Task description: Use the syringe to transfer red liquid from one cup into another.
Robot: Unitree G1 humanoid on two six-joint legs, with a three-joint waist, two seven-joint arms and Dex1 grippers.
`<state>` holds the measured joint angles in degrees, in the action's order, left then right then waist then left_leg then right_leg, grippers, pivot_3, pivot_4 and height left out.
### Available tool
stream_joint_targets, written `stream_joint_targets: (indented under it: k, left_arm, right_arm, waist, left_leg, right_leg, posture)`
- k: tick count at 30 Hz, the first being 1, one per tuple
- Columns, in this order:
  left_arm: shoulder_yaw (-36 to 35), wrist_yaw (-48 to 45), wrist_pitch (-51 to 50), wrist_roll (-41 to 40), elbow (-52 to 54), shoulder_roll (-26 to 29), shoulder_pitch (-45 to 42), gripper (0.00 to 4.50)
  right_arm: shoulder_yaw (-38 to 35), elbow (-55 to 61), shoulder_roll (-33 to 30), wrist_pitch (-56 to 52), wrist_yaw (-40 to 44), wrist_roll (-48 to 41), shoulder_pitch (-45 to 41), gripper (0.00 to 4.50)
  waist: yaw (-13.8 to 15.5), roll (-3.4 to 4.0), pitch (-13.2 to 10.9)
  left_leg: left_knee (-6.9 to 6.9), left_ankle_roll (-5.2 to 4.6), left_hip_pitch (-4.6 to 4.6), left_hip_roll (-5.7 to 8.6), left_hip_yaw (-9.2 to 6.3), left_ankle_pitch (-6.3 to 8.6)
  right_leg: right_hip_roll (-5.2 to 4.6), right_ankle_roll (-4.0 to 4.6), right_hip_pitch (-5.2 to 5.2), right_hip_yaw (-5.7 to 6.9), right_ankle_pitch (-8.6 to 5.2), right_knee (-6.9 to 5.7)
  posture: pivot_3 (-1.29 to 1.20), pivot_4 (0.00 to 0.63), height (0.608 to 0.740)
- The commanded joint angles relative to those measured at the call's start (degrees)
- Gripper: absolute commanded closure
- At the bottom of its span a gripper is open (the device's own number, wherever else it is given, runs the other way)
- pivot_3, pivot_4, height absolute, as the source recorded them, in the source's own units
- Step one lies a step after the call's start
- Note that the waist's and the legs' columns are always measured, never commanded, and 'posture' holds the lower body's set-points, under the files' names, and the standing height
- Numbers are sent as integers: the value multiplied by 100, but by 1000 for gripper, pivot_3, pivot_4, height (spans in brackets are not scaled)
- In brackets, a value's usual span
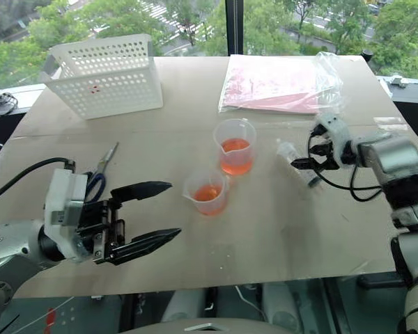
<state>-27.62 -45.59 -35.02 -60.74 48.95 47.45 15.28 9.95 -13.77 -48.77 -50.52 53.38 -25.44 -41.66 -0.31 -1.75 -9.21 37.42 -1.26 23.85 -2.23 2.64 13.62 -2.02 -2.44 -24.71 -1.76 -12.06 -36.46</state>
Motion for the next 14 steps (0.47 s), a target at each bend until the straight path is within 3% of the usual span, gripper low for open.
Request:
stream_joint_targets:
  k: [1, 4, 8, 14]
  left_arm:
    - [-376, 424, 220, 240, -44, -275, 227, 0]
    - [-595, 603, 291, 406, -266, -513, 486, 0]
    - [-916, 658, 337, 608, -683, -698, 810, 0]
    - [-1139, 480, 540, 1006, -1109, -1042, 1483, 0]
  right_arm:
    - [-1778, 1548, -238, 675, 405, -796, 1158, 88]
    - [-3019, 2368, -236, 748, 685, -1338, 2485, 88]
    - [-4205, 3172, 19, 1544, 1025, -1239, 4409, 88]
    - [-4790, 3483, 494, 2530, 1155, -777, 6318, 88]
  waist:
    - [2, 0, 0]
    - [11, 0, 1]
    - [18, -2, 6]
    - [-45, -1, 11]
  left_leg:
    - [-2, 0, 0, 0, -1, 0]
    - [-4, 0, -9, -2, -8, 0]
    - [3, 0, -16, -2, -11, 0]
    - [9, 1, -65, -7, 1, 1]
  right_leg:
    - [0, -11, 1, 1, 6, 2]
    - [3, -13, 12, 7, 6, 5]
    - [3, -10, 22, 12, -17, 2]
    - [-1, -15, 60, 5, -21, -1]
  posture:
    - [0, 150, 740]
    - [0, 150, 740]
    - [0, 150, 740]
    - [0, 150, 740]
